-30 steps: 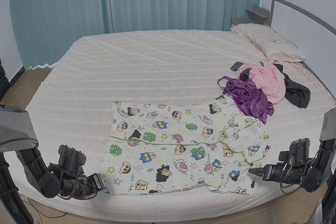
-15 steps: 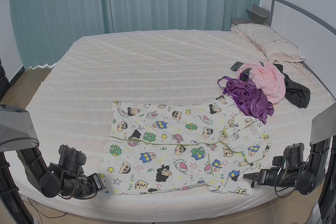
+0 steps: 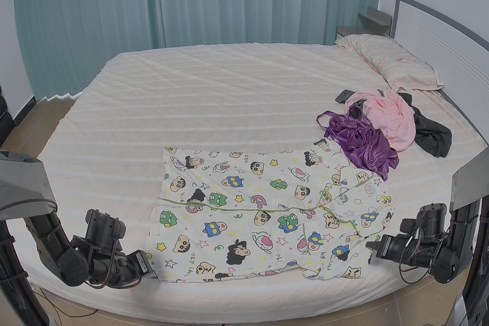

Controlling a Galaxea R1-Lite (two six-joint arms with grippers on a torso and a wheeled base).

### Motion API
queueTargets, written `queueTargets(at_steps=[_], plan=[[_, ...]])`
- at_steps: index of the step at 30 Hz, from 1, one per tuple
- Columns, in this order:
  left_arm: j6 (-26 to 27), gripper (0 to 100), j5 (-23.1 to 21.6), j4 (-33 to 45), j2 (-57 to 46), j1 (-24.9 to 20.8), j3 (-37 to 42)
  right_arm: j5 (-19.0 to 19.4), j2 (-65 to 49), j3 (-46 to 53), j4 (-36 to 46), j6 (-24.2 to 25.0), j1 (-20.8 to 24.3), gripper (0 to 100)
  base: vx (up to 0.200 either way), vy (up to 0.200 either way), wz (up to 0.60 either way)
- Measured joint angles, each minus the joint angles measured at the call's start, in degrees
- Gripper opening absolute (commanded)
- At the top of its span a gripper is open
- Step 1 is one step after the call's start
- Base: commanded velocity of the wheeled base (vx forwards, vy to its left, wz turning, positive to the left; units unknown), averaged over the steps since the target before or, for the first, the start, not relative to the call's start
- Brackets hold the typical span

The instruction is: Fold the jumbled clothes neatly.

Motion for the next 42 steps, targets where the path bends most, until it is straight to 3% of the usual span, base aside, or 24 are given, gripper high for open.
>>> queueTargets(at_steps=[5,20,21,35,38,42], plan=[[-0.56,0,0.59,-0.07,0.13,0.11,-0.56,-0.07,-2.79,-1.06,-3.16,6.60,-0.20,0,0.000,0.000,0.00],[-5.68,0,5.77,-10.23,4.07,0.65,-2.84,-2.57,-0.63,-13.08,-3.64,15.34,-1.71,0,0.000,0.000,0.00],[-5.96,0,5.99,-11.22,4.74,0.67,-2.85,-2.90,-0.04,-14.01,-3.64,16.13,-1.77,100,0.000,0.000,0.00],[-6.84,0,6.18,-12.80,7.47,0.69,-3.10,-2.54,2.93,-15.17,-3.62,16.26,-3.28,100,0.000,0.000,0.00],[-6.86,0,6.16,-12.78,7.58,0.69,-3.07,0.04,0.17,-13.29,-3.64,14.42,-4.92,100,0.000,0.000,0.00],[-6.86,0,6.13,-12.80,7.66,0.74,-3.06,5.58,-3.95,-9.24,-3.73,7.91,-6.79,100,0.000,0.000,0.00]])
